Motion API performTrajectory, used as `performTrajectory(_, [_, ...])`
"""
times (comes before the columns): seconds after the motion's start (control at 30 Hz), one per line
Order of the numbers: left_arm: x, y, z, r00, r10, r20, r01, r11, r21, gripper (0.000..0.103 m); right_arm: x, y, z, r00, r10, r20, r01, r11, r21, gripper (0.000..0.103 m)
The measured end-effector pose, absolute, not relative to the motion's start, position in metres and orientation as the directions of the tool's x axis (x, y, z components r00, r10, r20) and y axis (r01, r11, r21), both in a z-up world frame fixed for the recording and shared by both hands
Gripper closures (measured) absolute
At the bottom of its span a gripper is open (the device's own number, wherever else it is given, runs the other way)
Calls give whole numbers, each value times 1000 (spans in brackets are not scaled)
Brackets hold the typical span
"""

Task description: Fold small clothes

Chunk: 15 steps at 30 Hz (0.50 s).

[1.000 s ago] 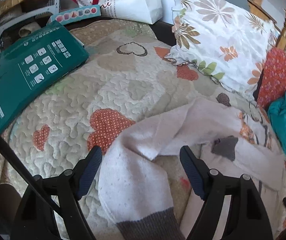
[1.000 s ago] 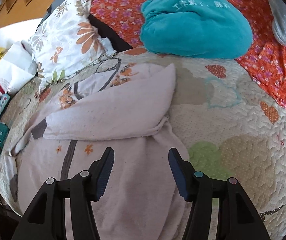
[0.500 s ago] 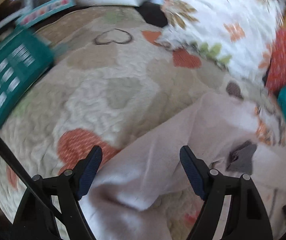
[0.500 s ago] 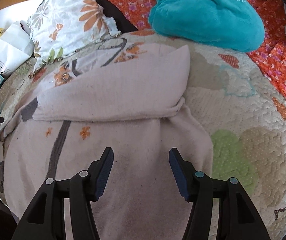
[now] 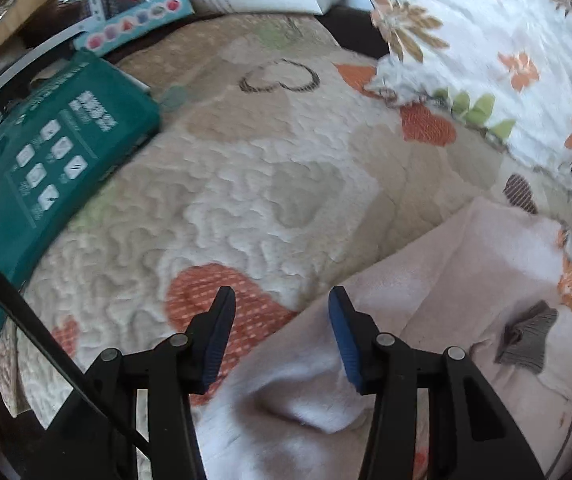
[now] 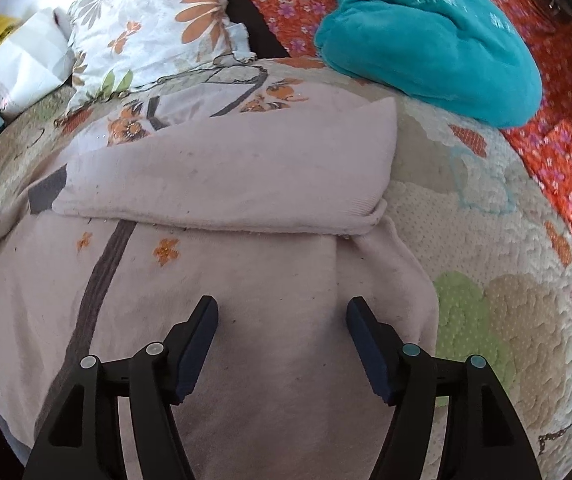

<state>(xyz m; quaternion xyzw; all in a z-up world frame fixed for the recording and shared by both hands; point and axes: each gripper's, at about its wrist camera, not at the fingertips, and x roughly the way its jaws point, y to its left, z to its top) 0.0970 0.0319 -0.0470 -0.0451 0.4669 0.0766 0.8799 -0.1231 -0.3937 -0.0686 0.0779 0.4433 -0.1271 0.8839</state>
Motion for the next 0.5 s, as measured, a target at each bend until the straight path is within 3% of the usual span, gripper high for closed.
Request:
performTrajectory(0.07, [87, 41, -39, 566, 71, -821, -193, 980, -48, 45, -125, -389, -66, 587, -165, -793, 286, 958, 13, 31])
performTrajectory(0.2, [60, 70, -21, 612, 33, -790, -241, 960, -146, 37, -132, -371, -56, 629, -211, -748, 253, 966, -59, 31])
performTrajectory(0.3, [44, 93, -11, 648, 71, -758, -291, 943, -161, 34, -136, -348, -47, 651, -190, -735, 194, 978, -80, 31])
performTrajectory(0.5, [29, 134, -3, 667, 82, -741, -351, 911, -215, 34, -141, -246, -16, 666, 113, -737, -168, 986, -1, 31])
